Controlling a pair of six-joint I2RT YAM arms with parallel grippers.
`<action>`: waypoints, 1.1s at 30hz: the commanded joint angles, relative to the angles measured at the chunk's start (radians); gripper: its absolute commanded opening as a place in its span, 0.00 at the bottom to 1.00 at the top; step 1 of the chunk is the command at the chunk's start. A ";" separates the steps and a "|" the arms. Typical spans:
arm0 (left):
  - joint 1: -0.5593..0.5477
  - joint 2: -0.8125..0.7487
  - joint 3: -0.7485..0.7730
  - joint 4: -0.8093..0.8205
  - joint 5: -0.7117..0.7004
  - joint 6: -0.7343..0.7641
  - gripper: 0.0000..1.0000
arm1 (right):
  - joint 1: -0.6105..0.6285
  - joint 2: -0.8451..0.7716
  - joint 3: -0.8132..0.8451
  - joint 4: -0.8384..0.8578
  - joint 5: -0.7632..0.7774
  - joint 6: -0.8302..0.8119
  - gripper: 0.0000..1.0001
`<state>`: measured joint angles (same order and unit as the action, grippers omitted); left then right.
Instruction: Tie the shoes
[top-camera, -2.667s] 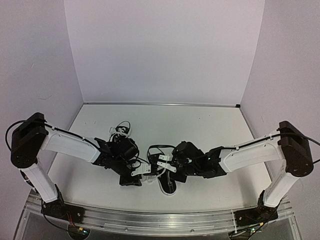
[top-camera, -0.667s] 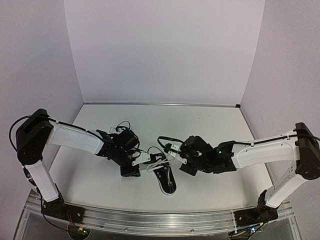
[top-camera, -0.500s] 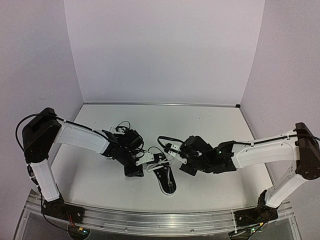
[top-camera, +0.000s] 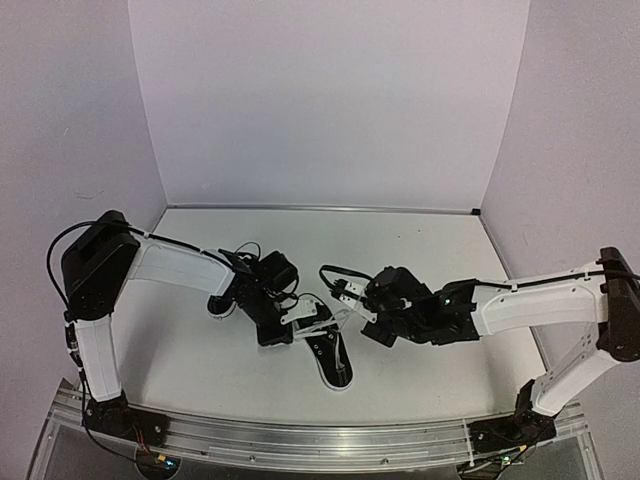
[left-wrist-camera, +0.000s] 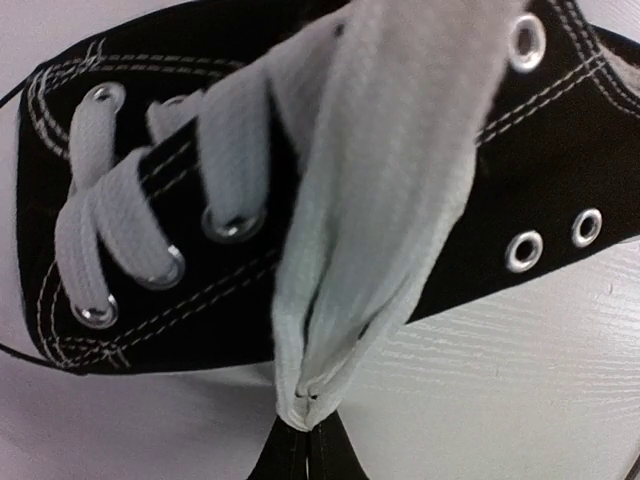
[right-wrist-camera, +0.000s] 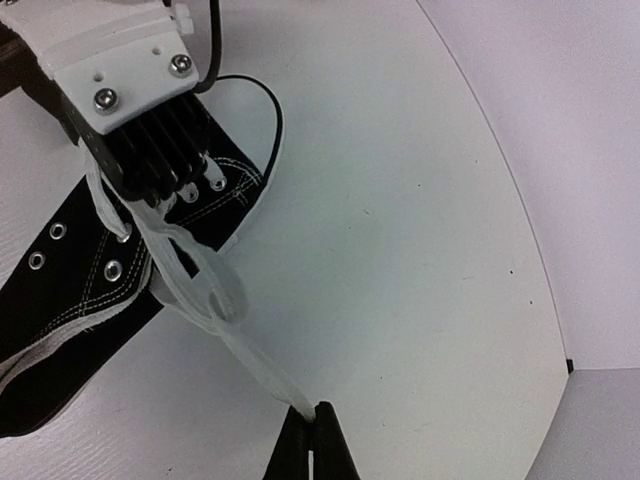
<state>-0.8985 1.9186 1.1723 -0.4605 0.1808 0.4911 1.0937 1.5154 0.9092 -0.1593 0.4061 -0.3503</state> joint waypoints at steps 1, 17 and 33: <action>0.058 -0.032 0.005 -0.113 -0.183 -0.085 0.00 | -0.018 -0.041 0.006 -0.001 0.079 0.009 0.00; 0.135 -0.265 -0.092 -0.099 -0.066 -0.165 0.00 | -0.140 -0.073 0.003 -0.022 0.123 0.095 0.00; 0.135 -0.062 -0.062 -0.098 -0.060 -0.084 0.27 | -0.140 -0.049 0.012 -0.054 -0.027 0.097 0.00</action>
<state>-0.7702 1.8208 1.0847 -0.5342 0.1284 0.3936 0.9574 1.4712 0.9028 -0.1927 0.3985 -0.2675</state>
